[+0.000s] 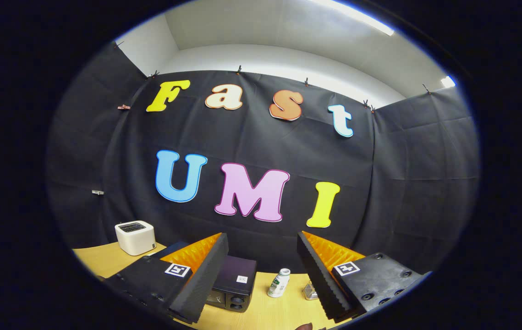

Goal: Open the toaster oven, put the food inside, and close the toaster oven door.

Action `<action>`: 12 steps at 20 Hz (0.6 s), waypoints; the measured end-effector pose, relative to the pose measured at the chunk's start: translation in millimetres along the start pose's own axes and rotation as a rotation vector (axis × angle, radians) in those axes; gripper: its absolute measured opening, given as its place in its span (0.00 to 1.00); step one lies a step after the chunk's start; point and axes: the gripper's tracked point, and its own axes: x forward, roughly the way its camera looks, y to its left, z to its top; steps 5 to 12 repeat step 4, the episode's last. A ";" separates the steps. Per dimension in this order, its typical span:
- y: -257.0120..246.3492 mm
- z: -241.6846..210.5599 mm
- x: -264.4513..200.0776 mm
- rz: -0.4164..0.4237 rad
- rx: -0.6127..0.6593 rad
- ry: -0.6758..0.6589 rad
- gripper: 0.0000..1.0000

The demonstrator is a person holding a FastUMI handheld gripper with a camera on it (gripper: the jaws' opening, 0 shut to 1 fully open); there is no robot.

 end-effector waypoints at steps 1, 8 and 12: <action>-1.0 -3.0 -0.6 0.004 0.019 0.004 0.97; -12.3 -13.8 -0.2 0.003 0.034 0.035 0.98; -12.3 -13.8 -0.2 0.003 0.034 0.035 0.98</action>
